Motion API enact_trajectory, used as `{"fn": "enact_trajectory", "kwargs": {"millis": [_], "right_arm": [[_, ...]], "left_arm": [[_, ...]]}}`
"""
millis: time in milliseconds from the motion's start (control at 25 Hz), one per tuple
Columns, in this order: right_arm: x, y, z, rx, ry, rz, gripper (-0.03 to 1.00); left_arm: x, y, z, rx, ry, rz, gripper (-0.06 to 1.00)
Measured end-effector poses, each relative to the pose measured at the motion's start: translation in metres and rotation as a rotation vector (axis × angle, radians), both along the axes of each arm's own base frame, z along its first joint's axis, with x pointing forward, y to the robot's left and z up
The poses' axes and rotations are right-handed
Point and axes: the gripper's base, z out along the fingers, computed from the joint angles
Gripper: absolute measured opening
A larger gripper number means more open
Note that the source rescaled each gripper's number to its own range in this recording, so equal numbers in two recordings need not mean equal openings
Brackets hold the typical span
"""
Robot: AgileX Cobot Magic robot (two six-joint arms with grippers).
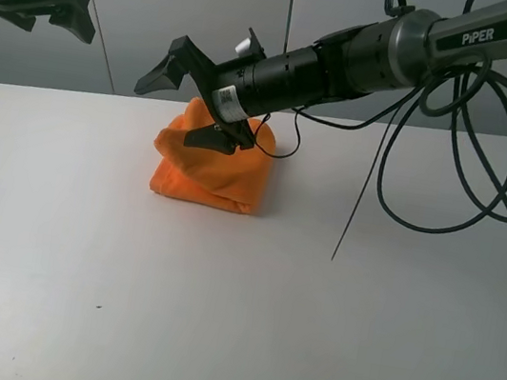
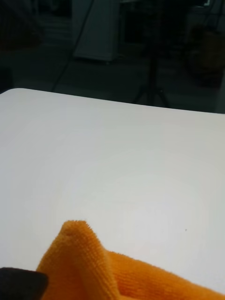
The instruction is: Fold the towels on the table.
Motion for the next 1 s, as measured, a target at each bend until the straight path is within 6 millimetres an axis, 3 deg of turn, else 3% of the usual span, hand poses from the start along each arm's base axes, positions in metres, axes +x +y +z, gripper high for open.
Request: {"fn": "enact_trajectory", "kwargs": {"millis": [160, 280, 400, 560, 720, 1000], "right_arm": [[-0.001, -0.014, 0.018, -0.097, -0.106, 0.059, 1.0], [0.007, -0.037, 0.022, -0.214, -0.139, 0.062, 1.0], [0.018, -0.071, 0.03, -0.331, -0.175, 0.025, 1.0], [0.013, -0.12, 0.056, -0.422, -0.235, -0.054, 1.0], [-0.023, -0.165, 0.088, -0.524, -0.339, -0.132, 1.0], [-0.131, -0.212, 0.135, -0.606, -0.53, -0.228, 1.0]], "left_arm": [[-0.008, 0.001, 0.01, 0.0, 0.005, -0.001, 1.0], [-0.02, 0.002, 0.026, 0.002, -0.009, -0.002, 1.0], [-0.035, 0.012, 0.041, -0.005, -0.002, 0.026, 1.0], [-0.06, 0.032, 0.047, -0.044, 0.028, 0.097, 1.0], [-0.107, 0.042, 0.053, -0.053, -0.002, 0.136, 1.0], [-0.205, 0.037, 0.053, -0.073, -0.154, 0.147, 1.0]]}}
